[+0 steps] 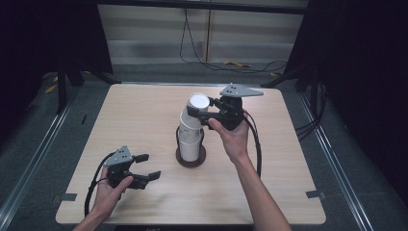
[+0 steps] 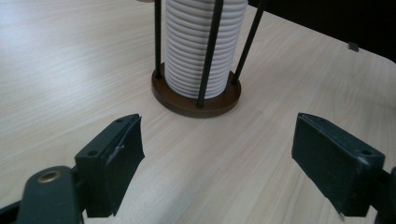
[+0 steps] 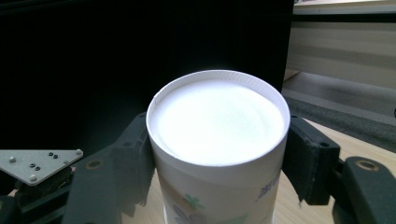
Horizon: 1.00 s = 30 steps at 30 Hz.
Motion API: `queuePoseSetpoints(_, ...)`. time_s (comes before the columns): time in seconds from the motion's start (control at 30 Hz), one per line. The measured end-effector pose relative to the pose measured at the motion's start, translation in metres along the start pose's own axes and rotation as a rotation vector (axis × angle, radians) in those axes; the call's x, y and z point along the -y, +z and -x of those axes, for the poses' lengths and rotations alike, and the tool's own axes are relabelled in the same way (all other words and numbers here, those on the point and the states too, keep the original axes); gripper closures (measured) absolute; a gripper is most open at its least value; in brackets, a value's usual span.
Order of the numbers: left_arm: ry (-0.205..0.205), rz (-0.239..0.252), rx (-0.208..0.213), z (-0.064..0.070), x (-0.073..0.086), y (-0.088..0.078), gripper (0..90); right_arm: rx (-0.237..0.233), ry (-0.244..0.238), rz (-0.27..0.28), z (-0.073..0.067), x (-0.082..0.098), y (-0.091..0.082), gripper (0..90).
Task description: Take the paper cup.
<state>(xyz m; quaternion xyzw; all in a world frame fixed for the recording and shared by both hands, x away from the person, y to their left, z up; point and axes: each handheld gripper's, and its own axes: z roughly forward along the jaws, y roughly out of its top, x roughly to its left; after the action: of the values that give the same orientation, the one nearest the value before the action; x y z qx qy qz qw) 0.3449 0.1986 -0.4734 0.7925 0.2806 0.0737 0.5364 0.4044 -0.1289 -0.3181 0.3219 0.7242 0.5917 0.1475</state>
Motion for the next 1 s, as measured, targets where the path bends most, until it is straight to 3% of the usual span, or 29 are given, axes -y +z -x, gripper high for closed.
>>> queuePoseSetpoints(0.2, -0.011, 0.012, 0.028, -0.001, -0.006, 0.004, 19.5, 0.009, 0.004, 0.012, -0.001, -0.002, -0.015, 34.2)
queuePoseSetpoints(0.53, 0.034, 0.026, 0.046, 0.003, -0.027, 0.013, 18.6, 0.029, -0.002, -0.017, -0.001, 0.0, -0.047, 34.3)
queuePoseSetpoints(0.63, 0.036, 0.047, 0.071, 0.007, -0.037, 0.015, 18.5, 0.028, 0.002, -0.022, -0.002, 0.004, -0.055, 34.4)
queuePoseSetpoints(0.77, 0.056, 0.029, 0.092, 0.012, -0.047, 0.019, 18.5, 0.033, 0.012, -0.032, -0.003, 0.017, -0.068, 34.4)
queuePoseSetpoints(1.0, 0.068, 0.023, 0.121, 0.017, -0.05, 0.03, 17.8, 0.029, 0.039, -0.064, -0.002, 0.038, -0.072, 34.5)
